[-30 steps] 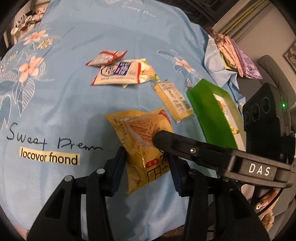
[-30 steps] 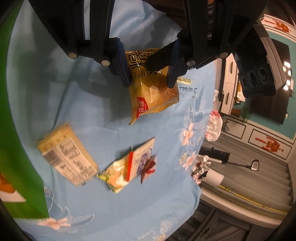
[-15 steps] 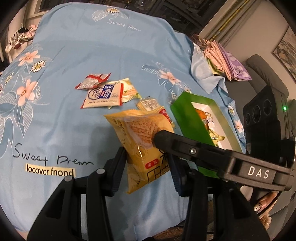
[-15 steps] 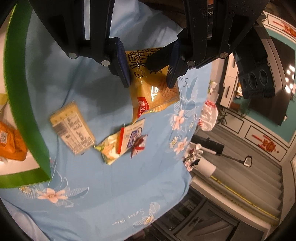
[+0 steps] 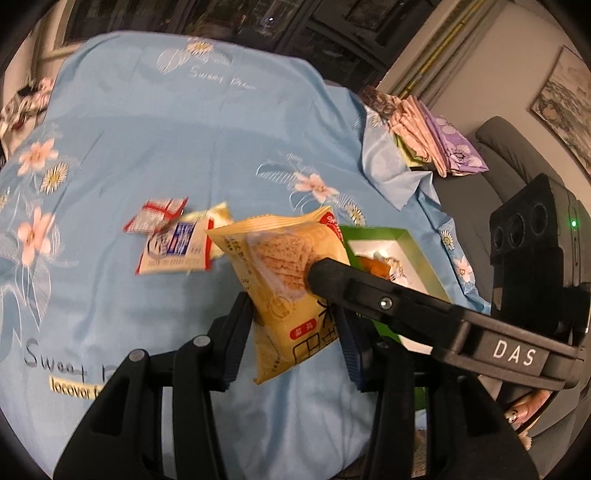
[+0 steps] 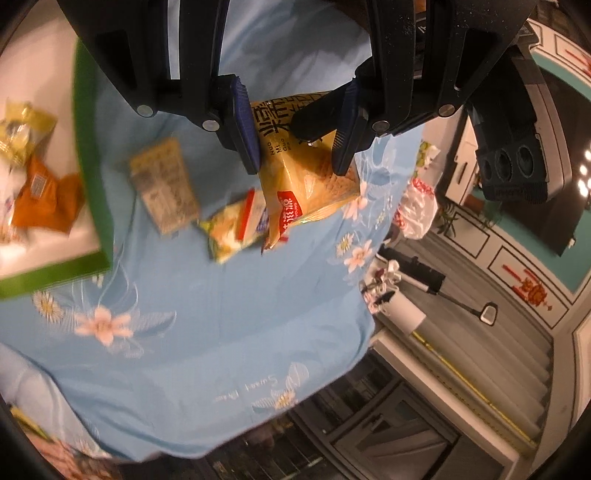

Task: Organize snacks

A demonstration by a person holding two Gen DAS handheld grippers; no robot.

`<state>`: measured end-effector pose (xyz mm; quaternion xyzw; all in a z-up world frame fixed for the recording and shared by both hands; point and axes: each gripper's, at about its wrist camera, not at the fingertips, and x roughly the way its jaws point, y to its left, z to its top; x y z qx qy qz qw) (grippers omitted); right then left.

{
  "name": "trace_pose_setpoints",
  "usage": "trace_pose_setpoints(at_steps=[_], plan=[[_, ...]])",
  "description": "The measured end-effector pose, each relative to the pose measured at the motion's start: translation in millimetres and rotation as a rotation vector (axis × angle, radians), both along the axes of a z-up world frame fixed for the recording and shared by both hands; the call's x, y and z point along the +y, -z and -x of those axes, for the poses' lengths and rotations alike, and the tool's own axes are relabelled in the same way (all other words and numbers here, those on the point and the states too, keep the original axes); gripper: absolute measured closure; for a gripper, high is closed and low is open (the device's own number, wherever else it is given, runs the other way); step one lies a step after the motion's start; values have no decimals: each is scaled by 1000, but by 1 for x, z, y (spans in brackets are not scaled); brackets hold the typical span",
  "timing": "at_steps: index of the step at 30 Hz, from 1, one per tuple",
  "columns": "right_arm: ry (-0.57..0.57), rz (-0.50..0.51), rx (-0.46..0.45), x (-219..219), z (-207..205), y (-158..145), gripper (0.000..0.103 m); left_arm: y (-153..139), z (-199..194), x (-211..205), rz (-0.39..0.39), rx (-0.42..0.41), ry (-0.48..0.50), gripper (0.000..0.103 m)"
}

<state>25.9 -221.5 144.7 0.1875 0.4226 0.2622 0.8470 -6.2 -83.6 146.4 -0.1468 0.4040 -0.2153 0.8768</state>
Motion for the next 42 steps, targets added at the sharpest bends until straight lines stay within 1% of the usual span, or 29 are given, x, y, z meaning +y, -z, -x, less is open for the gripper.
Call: trace_pose_setpoints(at_steps=[3,7,10,18,26,42], plan=[[-1,-15,-28,-8,-6,-7,61,-8,-6,-7,-11,-25,1,58],[27,-26,-56,-23,-8,-12,61,-10,-14,-20,-12,-47,25,58],[67,-42,-66,-40,-8,-9,61,-7,-21,-38,-21,-59,61,58],[188,-62,-68,-86,-1,-3,61,-1,-34,-82,-20,-58,158,58],[293,-77,-46,-124,3,4,61,6,-46,-115,-15,-40,235,58],[419,-86,25,-168,6,24,61,26,-63,-161,-15,26,327,58]])
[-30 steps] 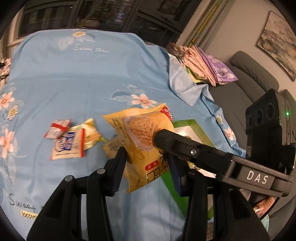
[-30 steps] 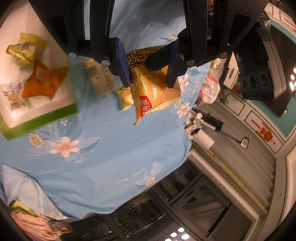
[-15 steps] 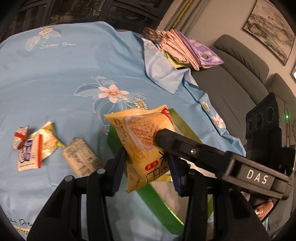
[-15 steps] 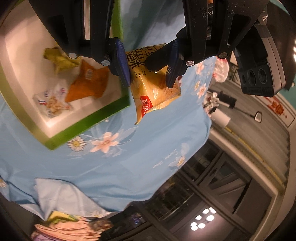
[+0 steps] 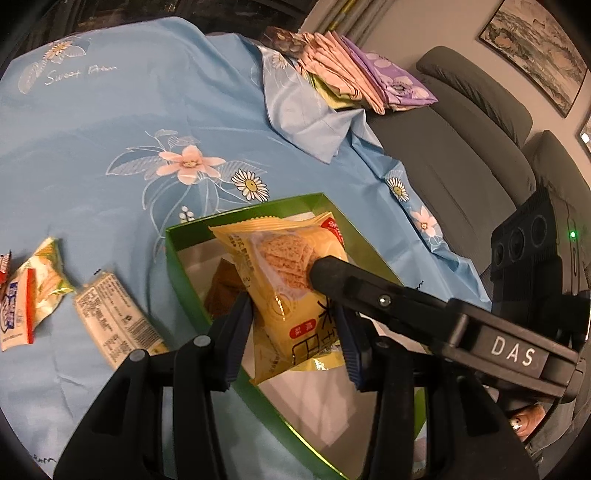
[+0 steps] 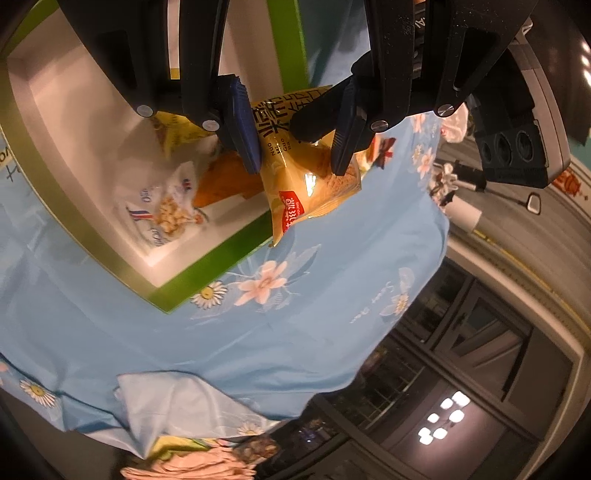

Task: Organize snacks
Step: 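Lower the yellow packet into the box and open the left gripper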

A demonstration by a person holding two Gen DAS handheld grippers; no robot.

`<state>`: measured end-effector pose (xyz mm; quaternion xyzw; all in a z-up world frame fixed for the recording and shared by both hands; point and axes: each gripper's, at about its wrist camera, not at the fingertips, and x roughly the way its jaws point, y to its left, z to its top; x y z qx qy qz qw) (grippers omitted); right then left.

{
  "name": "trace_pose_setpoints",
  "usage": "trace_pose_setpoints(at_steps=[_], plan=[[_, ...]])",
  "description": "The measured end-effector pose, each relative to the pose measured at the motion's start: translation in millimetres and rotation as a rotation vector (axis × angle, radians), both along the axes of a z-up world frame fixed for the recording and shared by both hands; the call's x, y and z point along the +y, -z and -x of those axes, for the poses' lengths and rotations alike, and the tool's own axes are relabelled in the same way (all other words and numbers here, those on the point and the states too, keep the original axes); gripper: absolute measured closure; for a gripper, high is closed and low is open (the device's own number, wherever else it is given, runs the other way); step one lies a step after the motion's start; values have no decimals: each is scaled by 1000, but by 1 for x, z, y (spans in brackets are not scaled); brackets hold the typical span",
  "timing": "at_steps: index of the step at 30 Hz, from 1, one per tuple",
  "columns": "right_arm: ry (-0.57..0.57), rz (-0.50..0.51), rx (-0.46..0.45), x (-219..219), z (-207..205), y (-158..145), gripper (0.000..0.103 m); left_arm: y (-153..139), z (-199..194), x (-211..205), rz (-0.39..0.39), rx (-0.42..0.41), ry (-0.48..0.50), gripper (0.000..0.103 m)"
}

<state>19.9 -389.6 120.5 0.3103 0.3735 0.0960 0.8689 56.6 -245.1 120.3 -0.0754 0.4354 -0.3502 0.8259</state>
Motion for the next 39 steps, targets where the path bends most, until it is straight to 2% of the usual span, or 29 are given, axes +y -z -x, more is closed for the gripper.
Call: trace_pose_setpoints(at_steps=[26,39], plan=[[72,-32,108,-31,-1,24,61,25,-10,-32,-37,78,51,59],[79,-28,115,-32,-1,25,61,27,-10,-34,-32,84,56,59]])
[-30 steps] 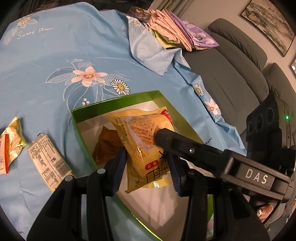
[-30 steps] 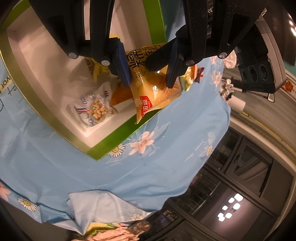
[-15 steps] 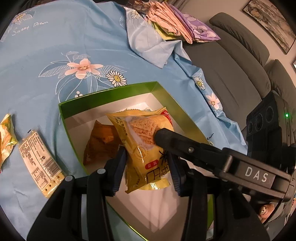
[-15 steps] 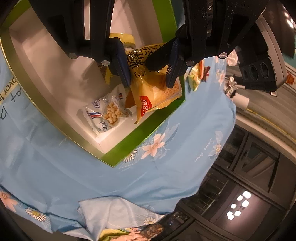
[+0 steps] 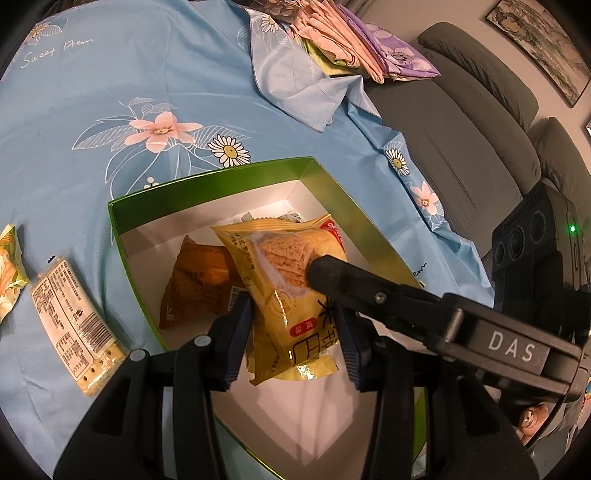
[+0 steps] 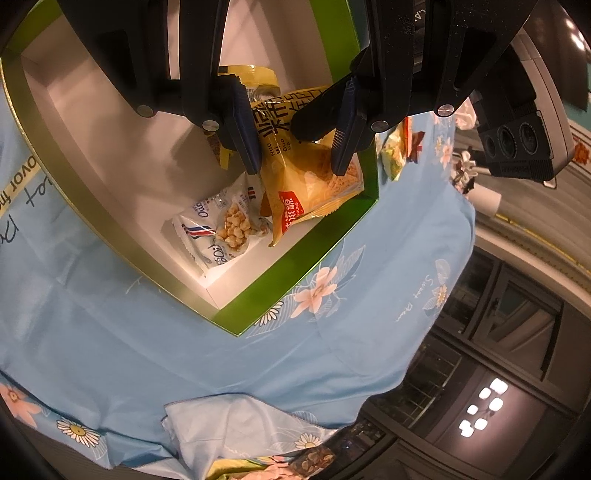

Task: Organize snacks
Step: 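Lower the yellow packet into the box and open the left gripper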

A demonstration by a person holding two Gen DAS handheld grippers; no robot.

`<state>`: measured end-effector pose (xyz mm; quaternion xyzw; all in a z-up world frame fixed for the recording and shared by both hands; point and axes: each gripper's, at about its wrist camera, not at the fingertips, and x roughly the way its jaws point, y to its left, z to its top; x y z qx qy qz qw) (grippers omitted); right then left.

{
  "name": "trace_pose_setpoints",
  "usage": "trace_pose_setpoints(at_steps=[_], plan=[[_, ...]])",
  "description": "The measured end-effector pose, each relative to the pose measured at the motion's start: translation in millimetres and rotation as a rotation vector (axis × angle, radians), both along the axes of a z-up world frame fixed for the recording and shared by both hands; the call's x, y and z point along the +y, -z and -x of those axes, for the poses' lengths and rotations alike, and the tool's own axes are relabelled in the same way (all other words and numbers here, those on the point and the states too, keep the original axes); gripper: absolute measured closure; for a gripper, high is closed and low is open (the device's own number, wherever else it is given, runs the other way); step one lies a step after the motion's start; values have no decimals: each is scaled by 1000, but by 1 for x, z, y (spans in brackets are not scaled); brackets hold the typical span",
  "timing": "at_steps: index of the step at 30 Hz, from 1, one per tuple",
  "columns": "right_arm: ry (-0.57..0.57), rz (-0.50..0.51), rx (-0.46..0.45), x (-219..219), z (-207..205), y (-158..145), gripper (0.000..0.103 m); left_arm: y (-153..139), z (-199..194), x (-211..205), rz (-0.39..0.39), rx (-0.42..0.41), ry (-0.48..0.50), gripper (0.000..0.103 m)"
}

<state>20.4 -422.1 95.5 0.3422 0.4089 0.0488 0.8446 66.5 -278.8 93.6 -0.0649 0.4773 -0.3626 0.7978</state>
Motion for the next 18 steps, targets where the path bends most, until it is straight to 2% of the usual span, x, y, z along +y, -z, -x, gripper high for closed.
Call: trace_pose_setpoints(at_steps=[18], plan=[[13,-1,21,-3,-2,4,61,6,-2,-4,3,27,4,58]])
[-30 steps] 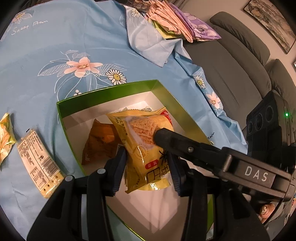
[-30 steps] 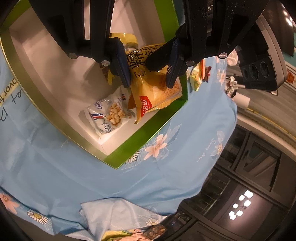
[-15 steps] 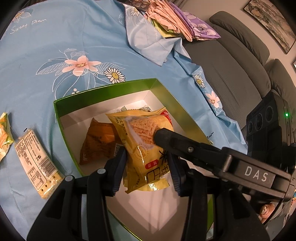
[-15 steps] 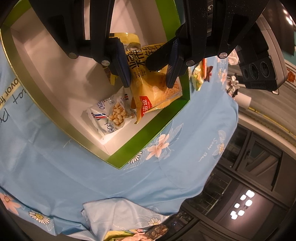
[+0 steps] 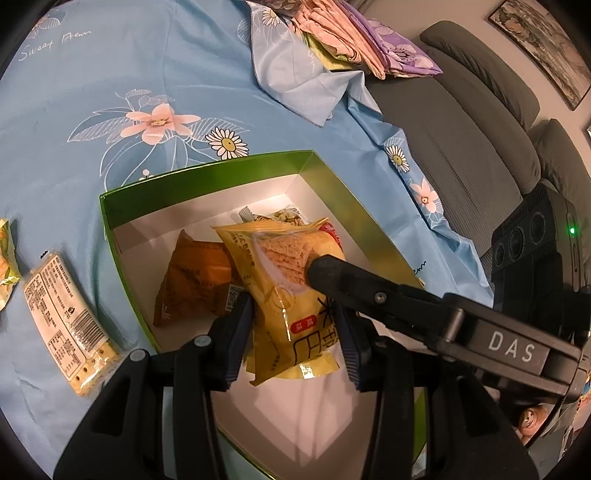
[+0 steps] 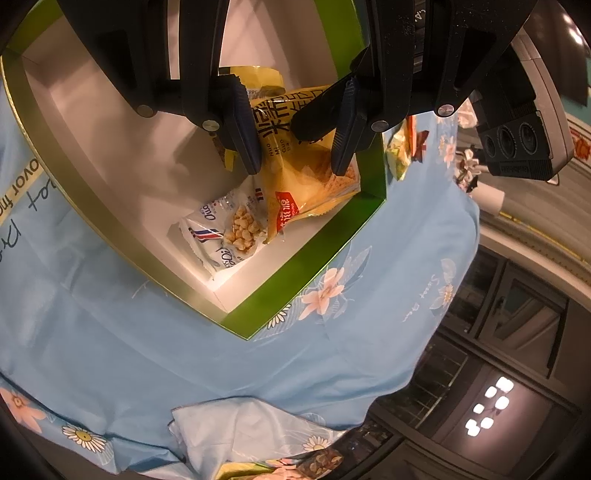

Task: Organize snacks
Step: 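Lower the yellow packet into the box and open the left gripper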

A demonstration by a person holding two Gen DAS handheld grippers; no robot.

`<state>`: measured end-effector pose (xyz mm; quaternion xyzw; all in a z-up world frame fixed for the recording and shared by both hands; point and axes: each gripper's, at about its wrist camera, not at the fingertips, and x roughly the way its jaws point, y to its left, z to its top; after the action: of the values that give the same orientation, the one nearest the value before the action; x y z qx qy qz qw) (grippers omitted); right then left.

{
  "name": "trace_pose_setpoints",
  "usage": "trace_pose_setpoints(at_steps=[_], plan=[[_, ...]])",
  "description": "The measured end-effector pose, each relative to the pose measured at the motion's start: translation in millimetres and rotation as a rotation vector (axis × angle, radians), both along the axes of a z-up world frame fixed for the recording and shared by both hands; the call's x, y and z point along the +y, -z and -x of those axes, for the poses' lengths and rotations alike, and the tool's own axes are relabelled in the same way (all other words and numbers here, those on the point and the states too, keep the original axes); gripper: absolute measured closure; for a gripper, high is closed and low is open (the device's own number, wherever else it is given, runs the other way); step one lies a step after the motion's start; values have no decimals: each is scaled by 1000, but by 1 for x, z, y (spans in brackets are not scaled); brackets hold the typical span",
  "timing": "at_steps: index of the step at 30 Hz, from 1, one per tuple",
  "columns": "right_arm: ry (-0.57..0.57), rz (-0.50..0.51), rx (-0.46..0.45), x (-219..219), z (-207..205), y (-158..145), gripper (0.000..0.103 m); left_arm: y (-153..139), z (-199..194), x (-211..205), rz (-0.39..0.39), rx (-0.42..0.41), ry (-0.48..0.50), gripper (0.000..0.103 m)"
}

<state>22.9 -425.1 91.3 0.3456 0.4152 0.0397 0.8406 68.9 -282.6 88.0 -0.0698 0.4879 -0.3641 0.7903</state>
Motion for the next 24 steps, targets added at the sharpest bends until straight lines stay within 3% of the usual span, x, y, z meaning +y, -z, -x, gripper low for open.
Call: trace_pose_setpoints(at_steps=[24], plan=[[28,5,6,-3,3,2,61,1,-2,0,5,10,-8,57]])
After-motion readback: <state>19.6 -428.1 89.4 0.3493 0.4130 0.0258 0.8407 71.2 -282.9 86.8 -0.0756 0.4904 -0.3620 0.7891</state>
